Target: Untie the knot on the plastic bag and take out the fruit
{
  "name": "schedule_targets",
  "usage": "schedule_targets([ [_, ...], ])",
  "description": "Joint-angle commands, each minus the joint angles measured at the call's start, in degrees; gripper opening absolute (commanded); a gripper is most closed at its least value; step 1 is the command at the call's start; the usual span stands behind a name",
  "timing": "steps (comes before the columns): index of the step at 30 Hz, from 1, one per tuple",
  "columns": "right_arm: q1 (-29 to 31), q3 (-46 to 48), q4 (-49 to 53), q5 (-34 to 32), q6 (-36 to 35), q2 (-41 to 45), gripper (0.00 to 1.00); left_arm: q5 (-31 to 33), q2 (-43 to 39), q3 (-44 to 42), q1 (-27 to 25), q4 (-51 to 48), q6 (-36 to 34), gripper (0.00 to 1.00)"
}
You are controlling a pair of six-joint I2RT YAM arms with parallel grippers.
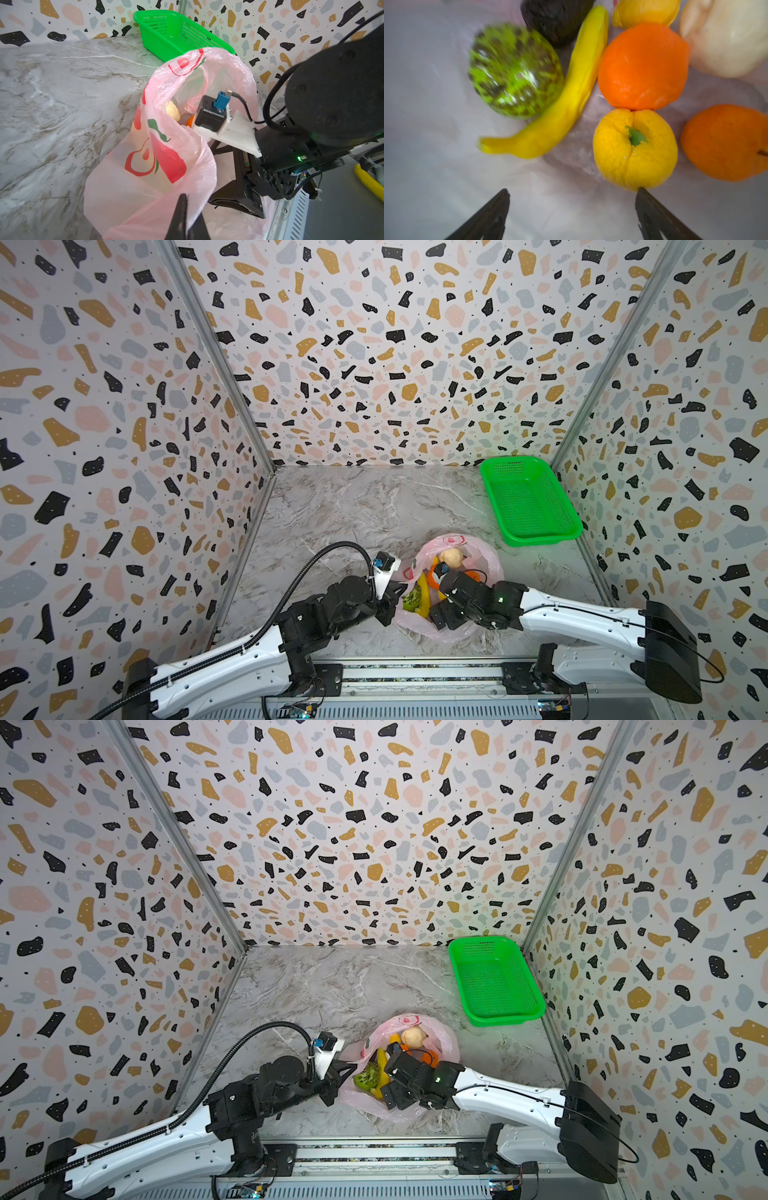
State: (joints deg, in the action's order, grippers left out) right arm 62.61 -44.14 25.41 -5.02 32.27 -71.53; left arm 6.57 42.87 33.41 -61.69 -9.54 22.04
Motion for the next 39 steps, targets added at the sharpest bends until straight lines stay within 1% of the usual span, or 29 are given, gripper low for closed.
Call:
schedule_targets([
  [1, -0.8, -2.6, -6.9, 3.3, -3.1, -4.8, 0.95, 4.0, 1.2, 4.4, -0.3, 1.0, -3.8, 0.0],
  [3, -0.9, -3.9, -8.2, 4.2, -3.7, -8.4, 0.95, 4.7, 2.8, 6.0, -0.3, 1.8, -5.5, 0.0],
  [7, -2.3, -7.7, -12.2, 2.8, -5.0, -14.8, 0.96, 6.0, 4.7, 6.4, -0.3, 2.5, -8.4, 0.0],
  [11, -5.6, -10.0, -16.5, 0.4, -4.0, -19.0, 0.96, 10.4, 5.4, 5.5, -0.3, 2.8, -11.2, 0.0],
  [13, -7.5, -9.9, -18.0, -0.4, -3.4, -19.3, 0.96, 13.0, 5.7, 5.2, -0.3, 2.2, -11.8, 0.0],
  [15, -9.1, -11.0, -15.7, 0.3, -4.1, -19.1, 0.96, 15.4, 5.1, 5.4, -0.3, 1.4, -10.9, 0.0],
  [18, -9.4, -9.1, -13.1, 1.2, -6.2, -16.4, 0.96, 18.8, 2.0, 4.0, -0.3, 2.2, -9.8, 0.0],
  [21, -9.5, -6.3, -9.4, 3.0, -7.1, -14.1, 0.95, 20.1, -1.1, 1.0, -0.3, 4.8, -9.8, 0.0],
  [24, -9.0, -3.4, -5.4, 3.6, -7.0, -10.7, 0.95, 18.4, -2.1, -0.7, -0.3, 7.2, -9.5, 0.0],
  [26, -8.4, -0.5, -3.7, 4.5, -5.7, -7.4, 0.95, 16.0, -1.9, -1.3, -0.3, 9.0, -9.1, 0.0],
  [29, -5.2, 1.9, -1.7, 6.8, -3.8, -4.8, 0.95, 13.6, -0.5, -1.2, -0.3, 9.0, -8.0, 0.0],
  [32, 0.4, 1.3, -0.4, 8.9, -2.8, -6.1, 0.96, 12.7, -0.6, 0.0, -0.3, 4.0, -5.6, 0.0],
  [34, 2.6, 0.0, -0.2, 10.6, -3.1, -8.0, 0.96, 11.0, -0.4, 0.7, -0.3, 1.0, -2.2, 0.0],
  [35, 3.7, -1.2, 0.0, 10.0, -3.8, -8.5, 0.97, 10.0, 0.5, 2.0, -0.3, -2.0, -0.7, 0.0],
  [37, 4.3, -3.5, 0.5, 8.5, -4.6, -8.4, 0.97, 7.5, 2.9, 4.7, -0.3, -7.5, 1.4, 0.0],
  [39, 4.0, -5.7, 0.3, 8.0, -5.4, -8.3, 0.98, 7.3, 4.3, 7.0, -0.3, -12.6, 3.1, 0.0],
])
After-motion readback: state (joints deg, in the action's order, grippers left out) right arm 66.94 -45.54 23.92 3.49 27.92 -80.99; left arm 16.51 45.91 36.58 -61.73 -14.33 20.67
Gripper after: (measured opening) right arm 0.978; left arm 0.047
